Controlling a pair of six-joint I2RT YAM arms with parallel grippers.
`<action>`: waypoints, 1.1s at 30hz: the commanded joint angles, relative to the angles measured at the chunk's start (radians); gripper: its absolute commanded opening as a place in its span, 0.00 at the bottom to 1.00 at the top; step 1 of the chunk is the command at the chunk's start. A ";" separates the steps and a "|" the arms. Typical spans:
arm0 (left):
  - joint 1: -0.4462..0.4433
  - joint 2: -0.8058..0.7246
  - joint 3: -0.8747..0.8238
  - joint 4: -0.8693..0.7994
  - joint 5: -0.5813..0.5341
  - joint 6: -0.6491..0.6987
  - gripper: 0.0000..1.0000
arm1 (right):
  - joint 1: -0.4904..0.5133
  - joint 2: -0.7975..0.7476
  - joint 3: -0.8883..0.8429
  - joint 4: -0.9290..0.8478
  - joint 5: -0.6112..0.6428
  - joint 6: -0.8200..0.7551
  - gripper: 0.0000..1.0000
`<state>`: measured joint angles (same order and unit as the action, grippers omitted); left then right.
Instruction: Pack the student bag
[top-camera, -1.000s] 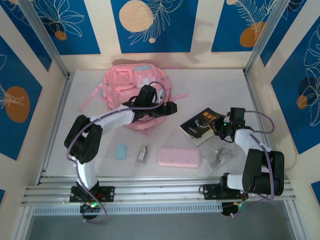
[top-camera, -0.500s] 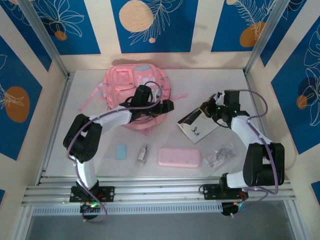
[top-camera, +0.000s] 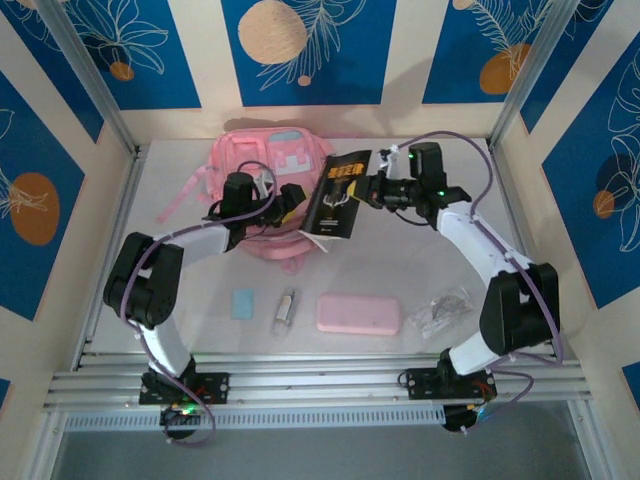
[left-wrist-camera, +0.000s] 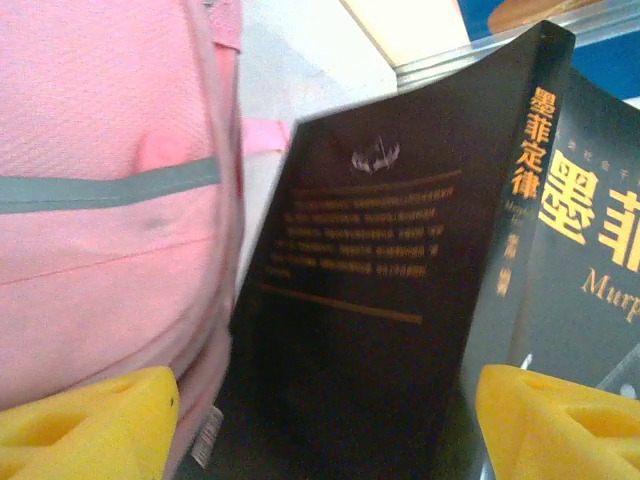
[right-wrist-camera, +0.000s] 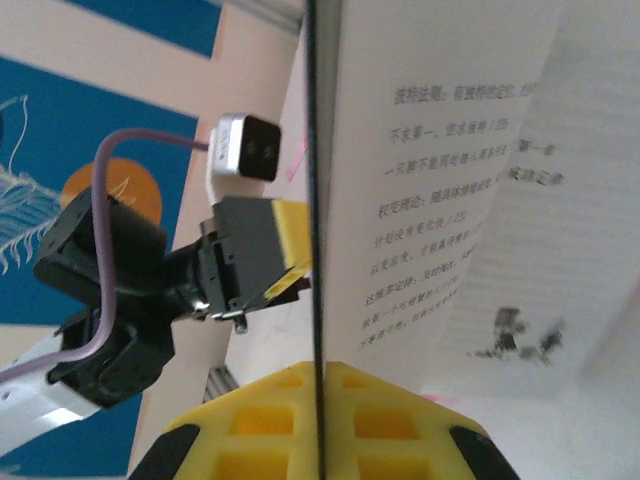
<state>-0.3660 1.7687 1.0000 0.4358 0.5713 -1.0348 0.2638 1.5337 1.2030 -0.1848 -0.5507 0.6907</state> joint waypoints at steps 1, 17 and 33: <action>0.007 -0.027 -0.043 0.129 0.026 -0.062 0.78 | 0.039 0.073 0.016 0.106 -0.124 -0.009 0.00; -0.012 0.034 -0.067 0.027 0.028 0.013 0.74 | -0.010 0.231 -0.210 0.232 -0.076 0.050 0.00; -0.096 0.099 0.115 -0.371 0.007 0.259 0.60 | 0.009 0.299 -0.173 0.202 -0.020 0.020 0.00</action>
<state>-0.4347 1.8320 1.0866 0.1360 0.5426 -0.8185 0.2562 1.8233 1.0012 0.0208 -0.5716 0.7319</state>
